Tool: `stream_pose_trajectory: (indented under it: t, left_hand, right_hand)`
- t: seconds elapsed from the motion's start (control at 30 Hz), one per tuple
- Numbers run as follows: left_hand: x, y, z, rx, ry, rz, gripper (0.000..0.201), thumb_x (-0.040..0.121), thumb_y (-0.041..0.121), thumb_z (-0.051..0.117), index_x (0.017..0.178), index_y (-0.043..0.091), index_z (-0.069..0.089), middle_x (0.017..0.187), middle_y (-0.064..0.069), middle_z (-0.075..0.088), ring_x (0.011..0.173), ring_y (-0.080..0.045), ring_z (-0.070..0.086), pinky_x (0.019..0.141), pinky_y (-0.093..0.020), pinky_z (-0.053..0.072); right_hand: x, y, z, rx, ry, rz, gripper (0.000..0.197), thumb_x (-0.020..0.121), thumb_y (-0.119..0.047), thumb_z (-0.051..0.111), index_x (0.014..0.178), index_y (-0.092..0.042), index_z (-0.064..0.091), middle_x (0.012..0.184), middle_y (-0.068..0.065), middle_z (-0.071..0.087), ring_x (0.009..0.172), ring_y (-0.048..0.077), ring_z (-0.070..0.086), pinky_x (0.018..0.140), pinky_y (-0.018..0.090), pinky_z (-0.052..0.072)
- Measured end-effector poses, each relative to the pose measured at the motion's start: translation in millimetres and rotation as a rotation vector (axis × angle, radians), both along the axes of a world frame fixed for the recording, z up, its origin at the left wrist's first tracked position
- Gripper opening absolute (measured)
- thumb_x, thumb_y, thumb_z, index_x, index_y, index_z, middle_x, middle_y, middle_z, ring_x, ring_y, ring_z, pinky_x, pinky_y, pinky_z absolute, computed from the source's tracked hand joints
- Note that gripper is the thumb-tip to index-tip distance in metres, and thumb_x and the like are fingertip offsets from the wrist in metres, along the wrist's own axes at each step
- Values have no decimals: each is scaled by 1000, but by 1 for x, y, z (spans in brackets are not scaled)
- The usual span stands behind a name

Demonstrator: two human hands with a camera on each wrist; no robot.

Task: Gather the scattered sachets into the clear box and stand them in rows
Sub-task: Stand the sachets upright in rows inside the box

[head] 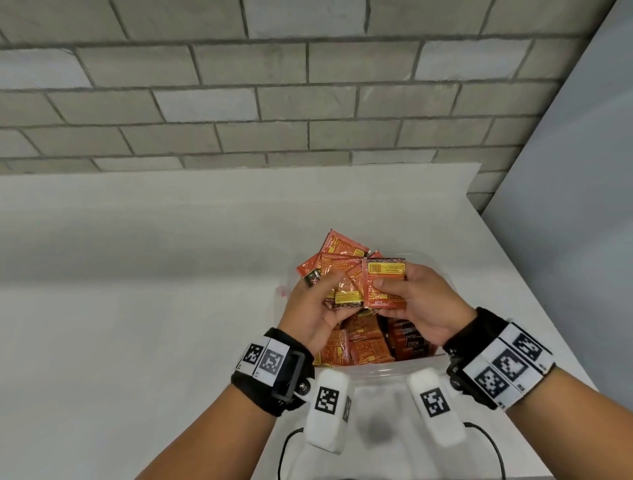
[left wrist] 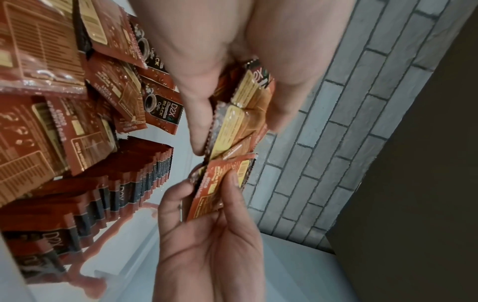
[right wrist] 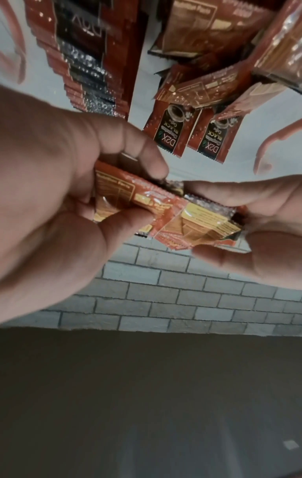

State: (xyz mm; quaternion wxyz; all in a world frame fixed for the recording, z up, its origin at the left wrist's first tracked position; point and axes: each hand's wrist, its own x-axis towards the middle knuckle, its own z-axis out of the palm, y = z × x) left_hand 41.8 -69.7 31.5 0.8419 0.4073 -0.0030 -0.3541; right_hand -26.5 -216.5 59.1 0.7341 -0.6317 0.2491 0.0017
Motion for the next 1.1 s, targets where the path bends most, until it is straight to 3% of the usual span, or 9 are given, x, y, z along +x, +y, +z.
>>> stream_pose_trajectory:
  t: [0.17, 0.27, 0.37, 0.47, 0.63, 0.73, 0.9, 1.0, 1.1]
  left_hand:
    - [1, -2, 0, -67, 124, 44, 24, 96, 7, 46, 116, 4, 58, 113, -19, 69, 102, -32, 67, 80, -45, 58]
    - [1, -3, 1, -60, 99, 42, 24, 94, 4, 50, 116, 3, 60, 114, -18, 68, 101, -30, 67, 80, -42, 59]
    - [0, -3, 0, -19, 26, 35, 37, 86, 2, 58, 122, 5, 58, 118, -17, 67, 103, -27, 67, 76, -37, 59]
    - [-2, -3, 0, -9, -36, 33, 31, 86, -4, 57, 115, 6, 60, 105, -12, 71, 92, -21, 70, 66, -29, 58]
    - [-3, -5, 3, 24, -51, 55, 32, 87, 20, 61, 117, 9, 62, 112, -12, 70, 104, -25, 67, 81, -39, 58]
    - [0, -3, 3, 59, -63, 104, 12, 91, 12, 59, 102, 12, 64, 91, -3, 75, 88, -18, 71, 65, -28, 58]
    - [11, 2, 1, 183, -157, 128, 10, 92, 10, 60, 100, 9, 67, 97, -11, 74, 83, -26, 72, 71, -33, 60]
    - [15, 7, 1, 251, -206, 54, 14, 89, 9, 65, 102, 9, 65, 93, -13, 74, 72, -23, 71, 72, -34, 60]
    - [15, 7, 2, 294, -241, -67, 20, 84, 7, 68, 104, 8, 64, 91, -16, 74, 64, -20, 71, 64, -28, 60]
  right_hand:
    - [-1, -7, -2, 98, 22, 15, 21, 91, -7, 59, 109, -16, 64, 107, 6, 71, 93, 21, 66, 79, 36, 54]
    - [-2, -8, -2, 123, 4, -3, 24, 92, -8, 57, 114, -16, 62, 111, 6, 70, 100, 22, 65, 84, 40, 53]
    - [-3, -6, -3, 112, -3, -2, 26, 93, -10, 56, 117, -15, 60, 113, 6, 69, 100, 21, 65, 81, 39, 54]
    - [-4, -4, -2, 64, -18, 15, 28, 93, -11, 56, 120, -15, 59, 113, 5, 70, 100, 21, 66, 82, 39, 54]
    - [-7, -3, -2, 25, -40, 30, 30, 92, -7, 56, 121, -13, 58, 112, 7, 70, 103, 24, 66, 89, 42, 53]
    - [-10, -2, -3, 17, -39, 61, 27, 92, -6, 56, 117, -15, 61, 111, 7, 71, 101, 23, 67, 87, 41, 54]
    - [-16, -11, 3, 10, -45, 62, 26, 91, -4, 55, 114, -13, 61, 109, 9, 71, 99, 24, 67, 88, 41, 53]
    - [-14, -23, 13, 10, -72, 33, 24, 92, -3, 53, 111, -13, 62, 108, 10, 71, 97, 24, 66, 86, 38, 52]
    - [-10, -28, 19, -83, -75, 62, 22, 92, -2, 53, 108, -12, 63, 101, 7, 73, 91, 20, 68, 78, 32, 53]
